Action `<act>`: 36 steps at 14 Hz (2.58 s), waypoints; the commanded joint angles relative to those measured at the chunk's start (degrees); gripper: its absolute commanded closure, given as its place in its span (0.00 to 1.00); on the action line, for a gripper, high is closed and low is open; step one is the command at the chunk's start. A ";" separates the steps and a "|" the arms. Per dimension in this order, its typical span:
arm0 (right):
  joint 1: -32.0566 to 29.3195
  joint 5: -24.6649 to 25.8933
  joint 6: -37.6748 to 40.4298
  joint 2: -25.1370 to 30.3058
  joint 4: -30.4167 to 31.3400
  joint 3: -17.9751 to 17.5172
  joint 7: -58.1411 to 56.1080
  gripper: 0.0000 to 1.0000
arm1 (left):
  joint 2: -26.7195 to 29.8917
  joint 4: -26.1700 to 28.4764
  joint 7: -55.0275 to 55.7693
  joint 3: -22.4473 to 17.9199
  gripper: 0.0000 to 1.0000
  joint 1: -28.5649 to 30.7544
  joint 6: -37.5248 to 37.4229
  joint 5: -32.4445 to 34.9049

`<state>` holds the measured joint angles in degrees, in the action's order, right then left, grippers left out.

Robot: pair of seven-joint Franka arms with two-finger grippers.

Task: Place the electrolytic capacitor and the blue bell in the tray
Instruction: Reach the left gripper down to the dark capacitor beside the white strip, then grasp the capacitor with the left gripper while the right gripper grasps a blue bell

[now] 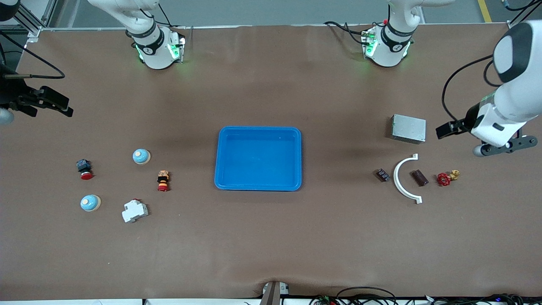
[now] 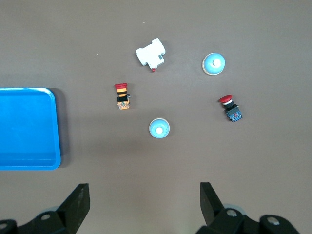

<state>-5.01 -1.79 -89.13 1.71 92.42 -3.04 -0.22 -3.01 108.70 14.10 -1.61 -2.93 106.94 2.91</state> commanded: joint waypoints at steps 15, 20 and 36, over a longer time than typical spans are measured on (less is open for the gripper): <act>-9.83 0.29 -34.42 -28.14 1.01 0.05 -17.88 0.00 | -25.45 6.88 21.85 0.03 0.33 3.46 35.77 0.87; -13.00 0.29 -39.54 -40.98 -5.30 -0.04 -21.84 0.00 | -27.49 6.79 21.85 -0.06 0.82 3.90 38.60 0.87; -13.27 0.03 -45.95 -48.12 -6.99 -0.04 -21.93 0.12 | -9.20 2.31 35.97 19.51 1.00 3.38 18.57 0.96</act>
<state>-17.61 -1.73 -133.88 -45.53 86.45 -2.39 -21.16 -11.59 112.68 44.87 14.31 0.26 126.43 2.93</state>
